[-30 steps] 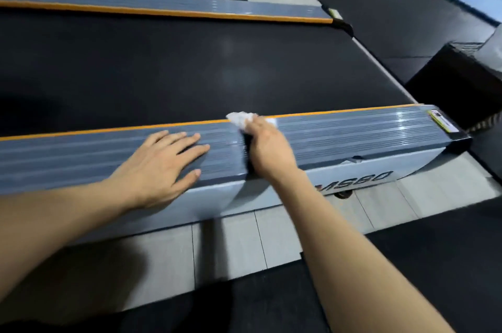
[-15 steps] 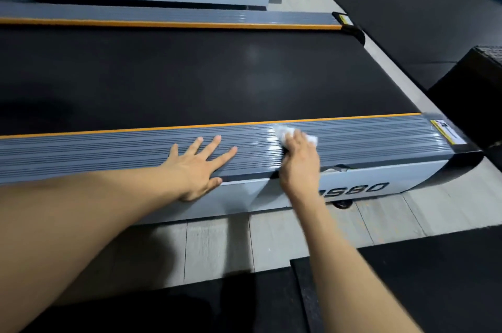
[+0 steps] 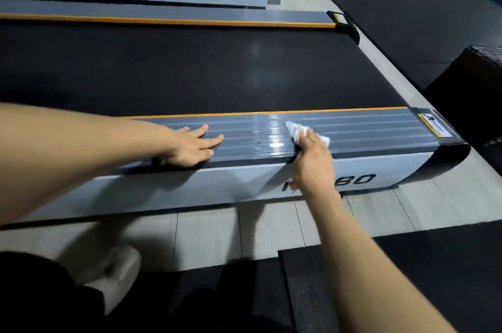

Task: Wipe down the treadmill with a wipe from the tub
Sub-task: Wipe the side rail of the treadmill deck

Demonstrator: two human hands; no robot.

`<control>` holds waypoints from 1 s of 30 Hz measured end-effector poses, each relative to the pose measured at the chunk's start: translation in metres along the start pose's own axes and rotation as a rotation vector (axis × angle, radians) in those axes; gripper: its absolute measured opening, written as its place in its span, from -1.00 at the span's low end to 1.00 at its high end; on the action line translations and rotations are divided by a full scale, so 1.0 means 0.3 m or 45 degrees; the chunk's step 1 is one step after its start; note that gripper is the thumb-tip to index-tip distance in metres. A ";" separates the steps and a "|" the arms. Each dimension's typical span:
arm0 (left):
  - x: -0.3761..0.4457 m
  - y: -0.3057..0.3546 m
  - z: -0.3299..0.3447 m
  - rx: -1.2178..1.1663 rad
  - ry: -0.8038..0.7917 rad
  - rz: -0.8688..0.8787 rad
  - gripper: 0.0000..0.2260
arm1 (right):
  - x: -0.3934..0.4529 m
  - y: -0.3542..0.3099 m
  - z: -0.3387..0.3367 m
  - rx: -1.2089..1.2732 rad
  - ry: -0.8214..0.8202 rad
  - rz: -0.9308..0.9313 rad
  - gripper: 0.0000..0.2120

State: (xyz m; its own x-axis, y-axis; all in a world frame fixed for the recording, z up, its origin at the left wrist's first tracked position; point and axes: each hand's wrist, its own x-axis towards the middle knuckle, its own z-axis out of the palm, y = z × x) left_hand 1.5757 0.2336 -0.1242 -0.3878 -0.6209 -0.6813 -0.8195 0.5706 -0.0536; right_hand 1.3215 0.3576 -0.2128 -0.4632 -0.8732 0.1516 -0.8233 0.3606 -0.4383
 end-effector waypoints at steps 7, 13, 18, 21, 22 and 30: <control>0.014 -0.002 0.052 -0.011 0.120 0.046 -0.50 | 0.012 0.045 0.010 -0.058 0.139 0.071 -0.33; 0.016 0.004 0.095 -0.023 0.274 0.006 -0.50 | -0.078 -0.170 0.088 -0.027 0.258 -0.045 -0.47; 0.038 0.037 0.142 -0.020 0.648 0.034 -0.49 | -0.163 -0.339 0.148 0.117 -0.002 -0.459 -0.43; 0.060 0.049 0.131 0.032 0.733 0.180 -0.47 | -0.104 -0.175 0.121 0.100 0.149 -0.328 -0.43; 0.069 0.059 0.121 0.073 0.736 0.245 -0.41 | -0.070 -0.097 0.100 0.061 0.201 -0.220 -0.40; 0.227 0.203 0.005 0.180 0.782 0.555 -0.39 | 0.103 0.225 -0.063 -0.162 0.272 0.209 -0.34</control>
State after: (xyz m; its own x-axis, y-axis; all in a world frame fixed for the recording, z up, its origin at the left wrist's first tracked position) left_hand 1.5001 0.2267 -0.1748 -0.8622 -0.4879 -0.1363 -0.4932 0.8699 0.0060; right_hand 1.2455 0.3613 -0.2209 -0.6413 -0.7157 0.2767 -0.7597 0.5415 -0.3601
